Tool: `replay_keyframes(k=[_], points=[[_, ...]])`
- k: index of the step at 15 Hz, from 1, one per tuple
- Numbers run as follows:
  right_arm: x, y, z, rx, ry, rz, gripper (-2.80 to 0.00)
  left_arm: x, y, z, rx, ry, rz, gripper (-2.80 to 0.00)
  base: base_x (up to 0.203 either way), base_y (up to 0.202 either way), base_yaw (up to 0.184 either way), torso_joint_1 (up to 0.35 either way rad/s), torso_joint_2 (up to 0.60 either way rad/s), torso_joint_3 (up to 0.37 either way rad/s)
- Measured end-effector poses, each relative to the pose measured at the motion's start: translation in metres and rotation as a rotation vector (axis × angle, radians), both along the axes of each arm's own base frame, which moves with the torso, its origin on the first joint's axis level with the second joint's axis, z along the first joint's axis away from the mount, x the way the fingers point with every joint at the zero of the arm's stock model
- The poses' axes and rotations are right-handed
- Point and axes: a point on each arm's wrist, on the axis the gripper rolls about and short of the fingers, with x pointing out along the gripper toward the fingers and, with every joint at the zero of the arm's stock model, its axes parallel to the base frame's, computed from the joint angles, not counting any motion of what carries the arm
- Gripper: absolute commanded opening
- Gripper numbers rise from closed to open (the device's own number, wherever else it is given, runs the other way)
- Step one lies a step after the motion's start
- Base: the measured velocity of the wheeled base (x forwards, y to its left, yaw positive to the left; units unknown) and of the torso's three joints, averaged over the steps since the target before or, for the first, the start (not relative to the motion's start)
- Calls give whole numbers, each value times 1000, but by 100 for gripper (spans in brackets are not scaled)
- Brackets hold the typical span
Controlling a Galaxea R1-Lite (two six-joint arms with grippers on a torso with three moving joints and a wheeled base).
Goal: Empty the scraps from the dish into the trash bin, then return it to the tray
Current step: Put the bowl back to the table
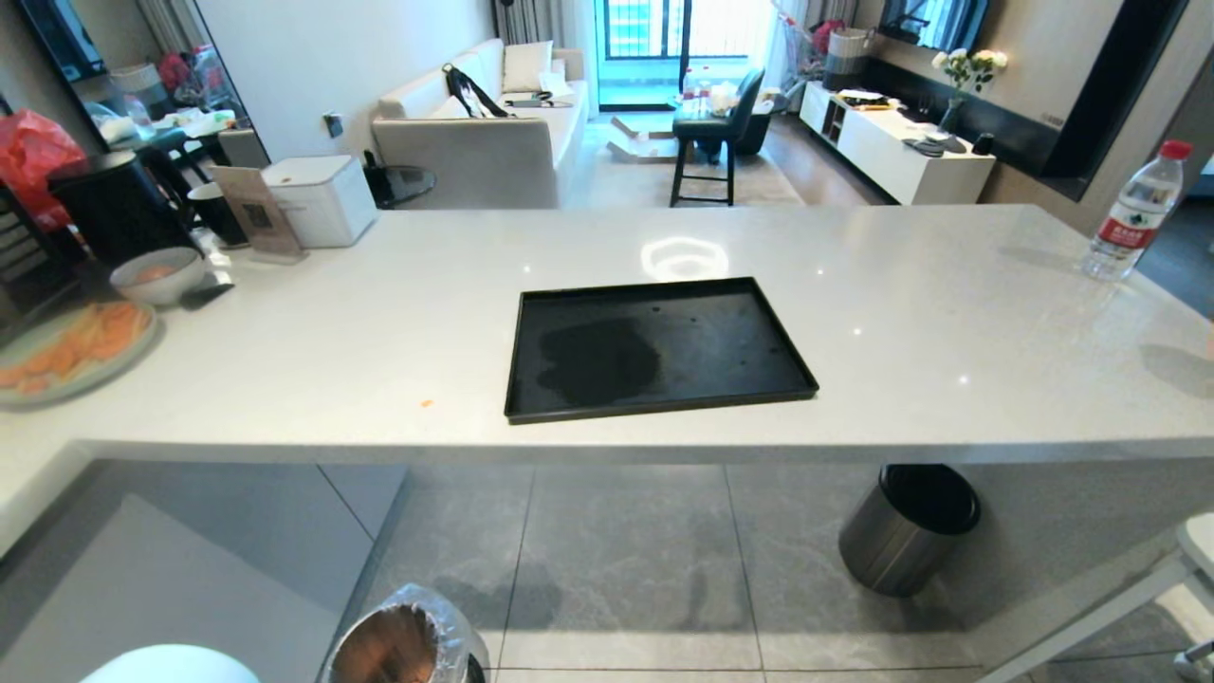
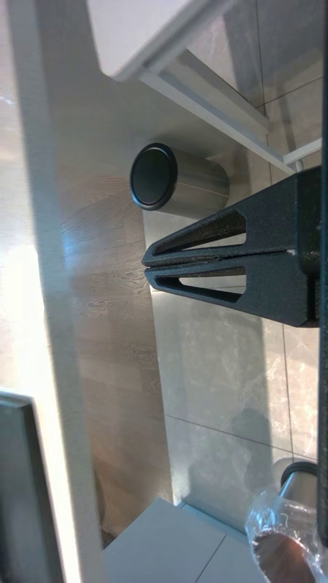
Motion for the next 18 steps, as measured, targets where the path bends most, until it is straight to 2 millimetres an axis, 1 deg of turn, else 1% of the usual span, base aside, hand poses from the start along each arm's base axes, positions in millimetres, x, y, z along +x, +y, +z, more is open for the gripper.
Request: replay_keyframes(k=[5,18], points=[[0,0,0,0,0,0,-280,0,0,0,0,-1,0,-280,0,0,0,218,-557,-339],[0,0,0,0,0,0,-280,0,0,0,0,-1,-1,-280,0,0,0,148,-343,-201]])
